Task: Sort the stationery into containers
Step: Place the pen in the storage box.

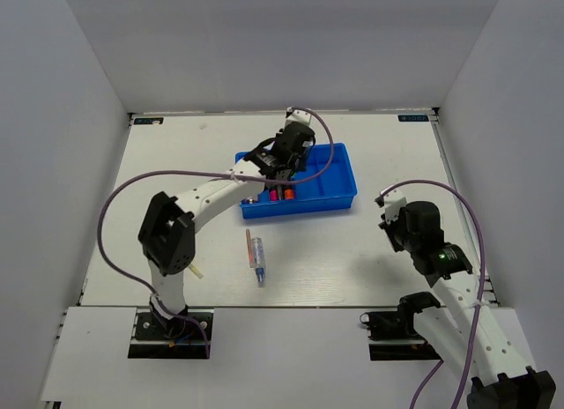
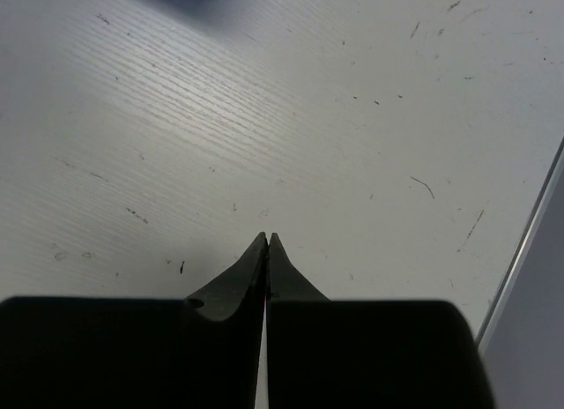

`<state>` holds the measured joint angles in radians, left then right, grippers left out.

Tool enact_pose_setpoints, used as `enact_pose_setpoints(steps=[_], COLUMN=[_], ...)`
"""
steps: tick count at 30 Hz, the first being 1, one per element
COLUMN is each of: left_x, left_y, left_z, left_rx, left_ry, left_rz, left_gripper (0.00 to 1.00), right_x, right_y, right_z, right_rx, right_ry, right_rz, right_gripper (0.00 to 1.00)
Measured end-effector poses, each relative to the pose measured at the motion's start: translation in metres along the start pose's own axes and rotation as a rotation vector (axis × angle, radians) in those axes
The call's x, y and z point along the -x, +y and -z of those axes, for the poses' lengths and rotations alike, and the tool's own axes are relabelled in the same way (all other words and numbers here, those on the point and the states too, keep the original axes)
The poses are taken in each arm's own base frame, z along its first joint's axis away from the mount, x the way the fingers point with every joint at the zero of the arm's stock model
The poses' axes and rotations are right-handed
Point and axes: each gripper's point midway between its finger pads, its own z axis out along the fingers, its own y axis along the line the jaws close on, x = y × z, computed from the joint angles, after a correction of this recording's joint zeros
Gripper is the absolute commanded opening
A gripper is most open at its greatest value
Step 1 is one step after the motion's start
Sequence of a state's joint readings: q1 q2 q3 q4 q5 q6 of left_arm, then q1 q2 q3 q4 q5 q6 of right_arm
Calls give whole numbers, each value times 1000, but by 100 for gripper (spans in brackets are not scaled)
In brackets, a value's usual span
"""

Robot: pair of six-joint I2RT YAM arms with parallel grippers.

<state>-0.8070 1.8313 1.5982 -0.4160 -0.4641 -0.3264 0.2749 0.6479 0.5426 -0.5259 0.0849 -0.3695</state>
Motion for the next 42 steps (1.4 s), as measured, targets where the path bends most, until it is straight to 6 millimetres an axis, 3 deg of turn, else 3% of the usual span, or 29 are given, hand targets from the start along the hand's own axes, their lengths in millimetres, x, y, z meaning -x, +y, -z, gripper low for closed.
enact_pose_setpoints(steps=[3,6,10,12,13,14,15,17,18,19,22,25,27,29,31,33,36,37,38,39,42], left_x=[-13,-41,-64,-66,-65,-65,-65,-68,-71,-74,-89,-101,-104,-101,-97,-90,-79,-76,-73,-69,-57], left_y=[5,16,30,35,36,37,38,40,40,41,42,43,44,43,41,38,36,36,36,36,52], left_z=[-26,-43,-51,-52,-52,-53,-53,-56,-58,-61,-69,-73,-72,-71,-69,-64,-40,-26,-6,15,84], left_rx=[43,92,144,160,166,170,173,181,184,189,205,214,216,210,200,184,150,141,130,125,134], left_ry=[52,127,184,190,188,187,187,192,198,205,241,271,280,276,272,258,221,205,184,154,56], left_rz=[-4,-11,-6,7,16,25,31,45,48,49,47,43,39,39,42,44,40,36,34,43,137], left_gripper=[0,0,0,0,0,4,9,27,35,43,53,56,64,72,72,68,54,47,40,23,17], right_x=[0,1,2,2,2,3,3,3,2,1,0,-1,-1,3,9,16,26,30,34,40,63], right_y=[5,8,10,10,11,12,13,15,17,18,22,29,37,44,50,56,66,71,73,79,89], right_z=[0,0,0,-1,-1,-1,0,0,0,0,1,2,4,7,9,12,13,14,14,14,13], right_rx=[26,43,54,58,62,67,73,87,93,99,125,166,210,256,303,350,429,460,485,527,620], right_ry=[-3,-10,-14,-15,-16,-18,-19,-21,-19,-16,-14,-13,-16,-28,-41,-51,-64,-68,-71,-61,-53], right_rz=[0,1,2,2,2,2,-1,4,2,6,12,24,30,35,34,34,32,27,21,0,-28], right_gripper=[1,4,4,9,14,32,40,61,64,64,65,56,47,45,44,42,26,14,10,8,9])
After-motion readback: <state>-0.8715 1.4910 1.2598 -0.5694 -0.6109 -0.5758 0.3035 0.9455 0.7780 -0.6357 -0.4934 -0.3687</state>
